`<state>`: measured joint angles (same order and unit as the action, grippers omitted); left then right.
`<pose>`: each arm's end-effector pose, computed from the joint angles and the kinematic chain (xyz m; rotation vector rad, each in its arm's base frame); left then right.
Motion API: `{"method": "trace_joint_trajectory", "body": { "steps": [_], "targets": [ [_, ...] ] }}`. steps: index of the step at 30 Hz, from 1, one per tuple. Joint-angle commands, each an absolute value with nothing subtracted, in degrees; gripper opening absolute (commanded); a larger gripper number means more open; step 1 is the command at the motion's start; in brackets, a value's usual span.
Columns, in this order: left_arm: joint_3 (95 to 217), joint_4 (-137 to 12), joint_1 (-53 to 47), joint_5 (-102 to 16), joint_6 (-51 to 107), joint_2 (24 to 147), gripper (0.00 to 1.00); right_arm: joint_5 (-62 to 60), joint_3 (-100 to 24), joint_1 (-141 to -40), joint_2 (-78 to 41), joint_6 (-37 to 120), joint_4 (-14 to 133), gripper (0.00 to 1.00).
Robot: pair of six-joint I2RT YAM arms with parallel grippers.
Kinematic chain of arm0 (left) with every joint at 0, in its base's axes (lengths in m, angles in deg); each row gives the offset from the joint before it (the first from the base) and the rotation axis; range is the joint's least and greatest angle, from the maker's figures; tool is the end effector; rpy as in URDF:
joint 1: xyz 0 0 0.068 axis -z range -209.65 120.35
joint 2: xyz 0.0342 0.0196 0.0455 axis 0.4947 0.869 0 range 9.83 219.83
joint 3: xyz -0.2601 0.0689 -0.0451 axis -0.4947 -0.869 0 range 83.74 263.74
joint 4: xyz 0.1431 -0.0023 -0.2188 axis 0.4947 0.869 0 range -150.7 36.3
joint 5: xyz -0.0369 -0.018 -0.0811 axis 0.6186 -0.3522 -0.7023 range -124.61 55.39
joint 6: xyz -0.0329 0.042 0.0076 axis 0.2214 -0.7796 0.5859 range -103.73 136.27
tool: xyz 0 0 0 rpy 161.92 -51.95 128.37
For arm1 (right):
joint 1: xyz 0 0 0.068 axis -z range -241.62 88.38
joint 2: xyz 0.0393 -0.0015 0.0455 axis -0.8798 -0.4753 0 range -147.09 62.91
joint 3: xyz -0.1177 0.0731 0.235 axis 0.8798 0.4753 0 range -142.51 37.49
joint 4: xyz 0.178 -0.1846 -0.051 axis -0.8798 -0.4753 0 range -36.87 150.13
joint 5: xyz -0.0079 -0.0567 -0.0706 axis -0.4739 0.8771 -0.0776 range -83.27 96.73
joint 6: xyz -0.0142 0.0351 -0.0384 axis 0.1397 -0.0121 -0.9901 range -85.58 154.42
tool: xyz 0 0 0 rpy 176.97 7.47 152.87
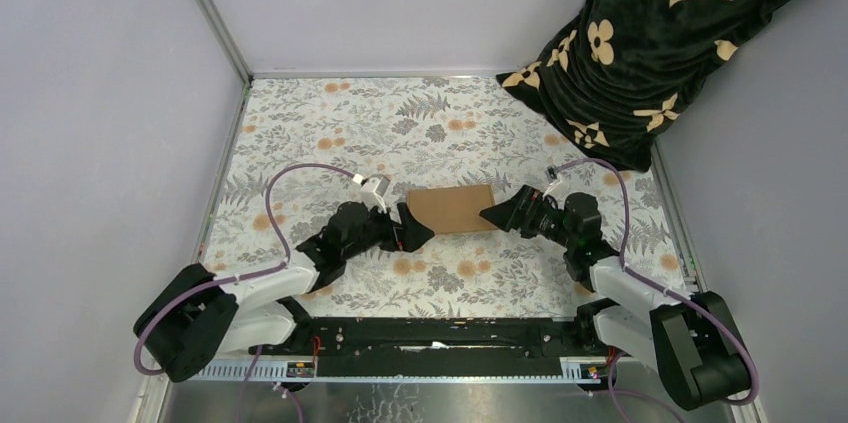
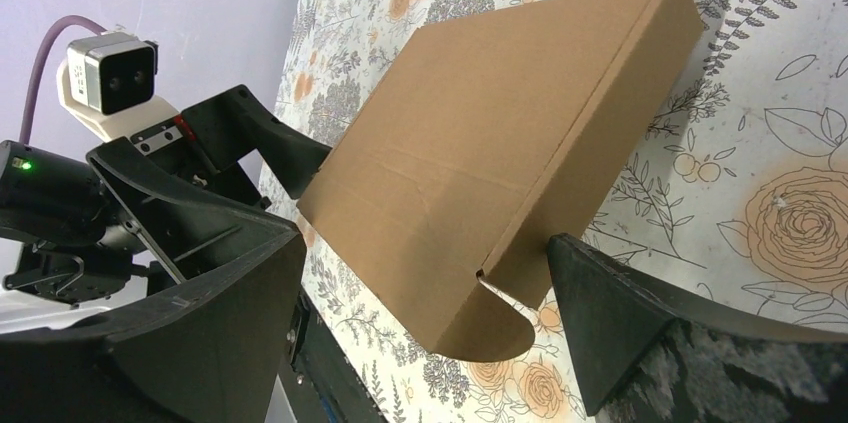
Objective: Fold the paper box
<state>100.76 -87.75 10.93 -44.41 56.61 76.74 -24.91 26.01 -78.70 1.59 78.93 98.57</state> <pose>0.1637 -0.1481 0.1652 0.1256 2.1263 -1.0548 0.1850 0.0764 0.1759 0.0220 1.9196 1.2386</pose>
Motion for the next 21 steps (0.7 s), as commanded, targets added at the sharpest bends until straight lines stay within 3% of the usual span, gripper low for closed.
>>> {"method": "trace_joint_trajectory", "body": {
  "steps": [1, 21],
  "targets": [
    [103.8, -86.7, 12.0, -44.4, 56.4, 73.3, 0.99, -28.3, 24.1, -78.9, 5.2, 80.1, 96.0, 1.0],
    [107.8, -77.2, 14.7, -42.5, 56.7, 65.9, 0.99, -28.8, 21.0, -78.8, 13.4, 82.9, 88.1, 1.0]
  ]
}}
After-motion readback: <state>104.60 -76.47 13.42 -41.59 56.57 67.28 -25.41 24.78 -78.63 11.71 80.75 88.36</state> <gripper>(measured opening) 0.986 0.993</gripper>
